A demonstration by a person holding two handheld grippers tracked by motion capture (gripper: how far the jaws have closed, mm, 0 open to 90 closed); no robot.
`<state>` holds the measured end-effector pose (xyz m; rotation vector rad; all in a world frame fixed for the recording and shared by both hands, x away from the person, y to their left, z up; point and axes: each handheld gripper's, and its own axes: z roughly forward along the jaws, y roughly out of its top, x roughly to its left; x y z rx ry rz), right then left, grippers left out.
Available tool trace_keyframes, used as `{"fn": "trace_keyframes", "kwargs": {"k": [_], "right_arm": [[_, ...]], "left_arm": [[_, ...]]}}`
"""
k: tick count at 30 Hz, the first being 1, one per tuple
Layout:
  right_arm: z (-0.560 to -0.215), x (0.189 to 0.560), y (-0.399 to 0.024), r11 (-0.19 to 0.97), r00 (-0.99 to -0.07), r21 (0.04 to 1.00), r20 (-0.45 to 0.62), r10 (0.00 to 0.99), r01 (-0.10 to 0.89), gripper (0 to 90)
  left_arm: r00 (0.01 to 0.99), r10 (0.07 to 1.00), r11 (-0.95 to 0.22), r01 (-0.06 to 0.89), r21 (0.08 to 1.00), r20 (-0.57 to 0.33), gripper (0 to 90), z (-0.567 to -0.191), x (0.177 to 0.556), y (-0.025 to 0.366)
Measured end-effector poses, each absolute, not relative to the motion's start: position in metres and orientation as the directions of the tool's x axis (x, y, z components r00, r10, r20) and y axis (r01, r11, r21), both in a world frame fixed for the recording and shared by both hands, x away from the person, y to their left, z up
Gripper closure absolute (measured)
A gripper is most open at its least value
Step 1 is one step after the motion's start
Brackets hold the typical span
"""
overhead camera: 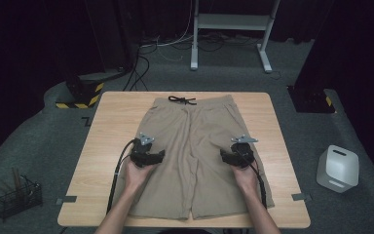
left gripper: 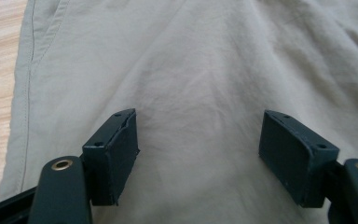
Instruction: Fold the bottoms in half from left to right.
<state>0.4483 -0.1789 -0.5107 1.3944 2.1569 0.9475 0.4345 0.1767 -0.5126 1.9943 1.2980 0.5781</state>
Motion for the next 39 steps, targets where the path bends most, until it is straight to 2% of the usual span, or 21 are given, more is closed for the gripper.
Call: {"fn": "trace_keyframes", "kwargs": {"k": [2,9,17,20,22,26,39], "right_arm": [[-0.511,0.449,-0.178,0.272,-0.416,0.727,0.021,0.909,0.630,38.8],[-0.510,0.460,-0.172,0.276,-0.414,0.725,0.014,0.910,0.631,37.7],[-0.518,0.467,-0.171,0.271,-0.408,0.724,0.016,0.913,0.635,37.0],[-0.522,0.469,-0.169,0.302,-0.419,0.719,-0.016,0.908,0.626,37.2],[-0.522,0.468,-0.170,0.305,-0.425,0.720,-0.014,0.905,0.624,37.1],[-0.522,0.467,-0.170,0.305,-0.430,0.723,-0.013,0.903,0.619,37.1],[-0.523,0.450,-0.166,0.315,-0.448,0.729,-0.014,0.894,0.607,37.1]], "left_arm": [[0.412,0.911,-0.289,0.605,0.742,0.019,28.4,-0.509,0.439,0.175],[0.394,0.919,-0.247,0.606,0.756,-0.015,29.2,-0.507,0.454,0.170],[0.368,0.930,-0.257,0.622,0.740,0.013,28.9,-0.513,0.461,0.172],[0.363,0.931,-0.283,0.638,0.716,0.044,29.2,-0.518,0.461,0.174],[0.351,0.936,-0.248,0.643,0.725,0.008,29.2,-0.523,0.459,0.178],[0.365,0.931,-0.250,0.616,0.747,0.011,29.5,-0.526,0.453,0.181],[0.370,0.929,-0.251,0.609,0.752,0.011,30.4,-0.527,0.433,0.183]]}}
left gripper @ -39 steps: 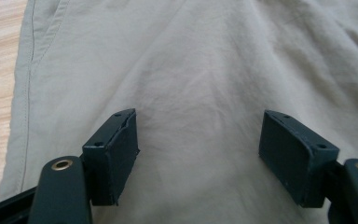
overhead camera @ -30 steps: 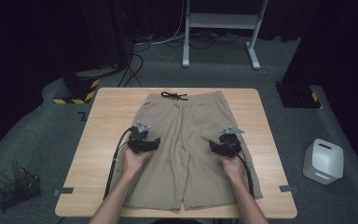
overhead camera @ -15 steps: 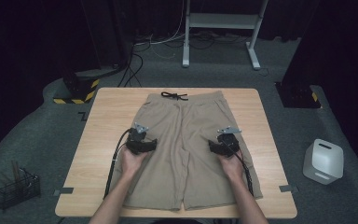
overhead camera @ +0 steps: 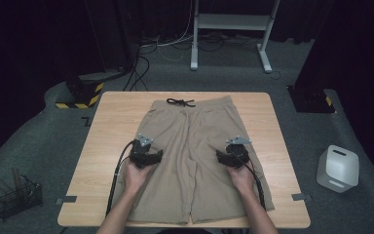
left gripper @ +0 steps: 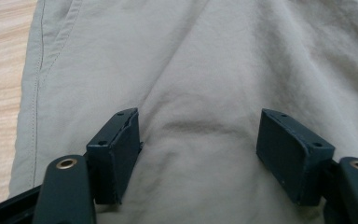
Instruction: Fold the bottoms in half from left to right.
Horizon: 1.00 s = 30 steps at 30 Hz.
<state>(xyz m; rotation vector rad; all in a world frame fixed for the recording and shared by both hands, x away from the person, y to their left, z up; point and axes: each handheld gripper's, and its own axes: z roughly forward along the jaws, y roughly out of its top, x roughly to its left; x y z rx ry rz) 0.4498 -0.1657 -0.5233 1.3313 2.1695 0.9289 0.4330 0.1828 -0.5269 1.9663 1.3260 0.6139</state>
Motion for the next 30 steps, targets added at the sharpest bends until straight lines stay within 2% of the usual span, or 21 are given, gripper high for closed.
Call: {"fn": "trace_keyframes", "kwargs": {"k": [15,30], "right_arm": [[-0.522,0.406,-0.162,0.350,-0.490,0.719,-0.014,0.872,0.601,37.2],[-0.523,0.342,-0.164,0.377,-0.531,0.722,-0.016,0.847,0.580,37.3]], "left_arm": [[0.393,0.919,-0.265,0.606,0.750,0.007,30.6,-0.527,0.390,0.187],[0.405,0.914,-0.270,0.602,0.752,0.005,29.9,-0.527,0.334,0.185]]}}
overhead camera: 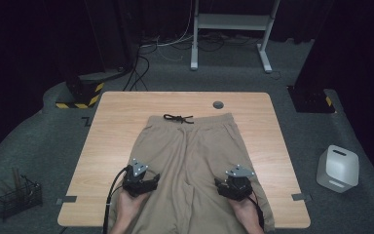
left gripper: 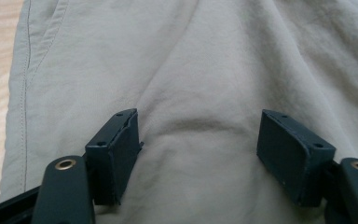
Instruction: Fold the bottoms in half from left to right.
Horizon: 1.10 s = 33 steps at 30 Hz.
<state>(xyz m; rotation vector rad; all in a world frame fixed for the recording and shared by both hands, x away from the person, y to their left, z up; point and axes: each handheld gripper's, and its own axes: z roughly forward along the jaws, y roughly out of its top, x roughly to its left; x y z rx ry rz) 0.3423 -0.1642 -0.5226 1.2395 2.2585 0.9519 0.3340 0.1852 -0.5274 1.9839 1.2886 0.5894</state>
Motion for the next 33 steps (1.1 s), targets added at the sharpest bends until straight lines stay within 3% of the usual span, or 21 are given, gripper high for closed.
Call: {"fn": "trace_keyframes", "kwargs": {"k": [12,17,24,27,33], "right_arm": [[-0.520,0.316,-0.162,0.403,-0.563,0.710,-0.011,0.826,0.578,40.3],[-0.502,0.346,-0.158,0.368,-0.554,0.750,-0.002,0.833,0.550,39.8],[-0.494,0.407,-0.152,0.325,-0.490,0.741,0.006,0.872,0.588,38.7],[-0.499,0.425,-0.152,0.310,-0.455,0.729,0.003,0.890,0.610,38.9],[-0.516,0.435,-0.151,0.328,-0.443,0.684,-0.008,0.896,0.652,38.0]], "left_arm": [[0.438,0.899,-0.299,0.609,0.734,0.003,28.4,-0.525,0.311,0.184],[0.457,0.889,-0.287,0.612,0.737,-0.033,26.0,-0.509,0.331,0.183],[0.438,0.899,-0.275,0.596,0.754,-0.019,28.5,-0.489,0.395,0.177],[0.427,0.904,-0.297,0.590,0.751,0.022,29.6,-0.492,0.416,0.174],[0.407,0.913,-0.303,0.639,0.707,0.023,29.4,-0.512,0.431,0.175]]}}
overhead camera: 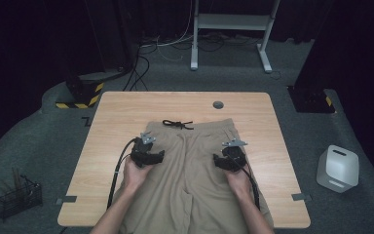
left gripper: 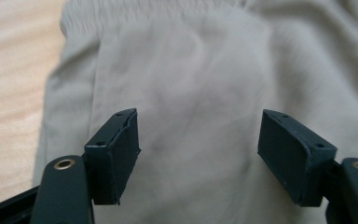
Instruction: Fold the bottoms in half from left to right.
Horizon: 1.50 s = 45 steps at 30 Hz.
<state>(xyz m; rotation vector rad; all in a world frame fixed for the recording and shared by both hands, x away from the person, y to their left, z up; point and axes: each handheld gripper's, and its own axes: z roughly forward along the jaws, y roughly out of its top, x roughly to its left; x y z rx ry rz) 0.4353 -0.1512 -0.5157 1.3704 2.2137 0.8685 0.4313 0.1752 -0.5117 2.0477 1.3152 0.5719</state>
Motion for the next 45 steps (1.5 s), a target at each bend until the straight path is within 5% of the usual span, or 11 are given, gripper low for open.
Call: {"fn": "trace_keyframes", "kwargs": {"k": [10,26,34,45], "right_arm": [[-0.520,0.422,-0.153,0.341,-0.462,0.710,-0.025,0.887,0.616,37.3],[-0.520,0.351,-0.159,0.392,-0.532,0.705,-0.025,0.847,0.591,37.3],[-0.513,0.363,-0.161,0.362,-0.520,0.728,-0.009,0.854,0.582,39.8],[-0.523,0.375,-0.158,0.354,-0.502,0.737,-0.023,0.865,0.576,41.6]], "left_arm": [[0.399,0.917,-0.276,0.600,0.751,0.018,29.4,-0.527,0.408,0.178],[0.434,0.901,-0.283,0.606,0.743,-0.011,28.0,-0.525,0.339,0.178],[0.413,0.907,-0.214,0.625,0.751,-0.085,29.9,-0.506,0.359,0.197],[0.360,0.931,-0.194,0.641,0.743,-0.068,31.2,-0.489,0.407,0.223]]}}
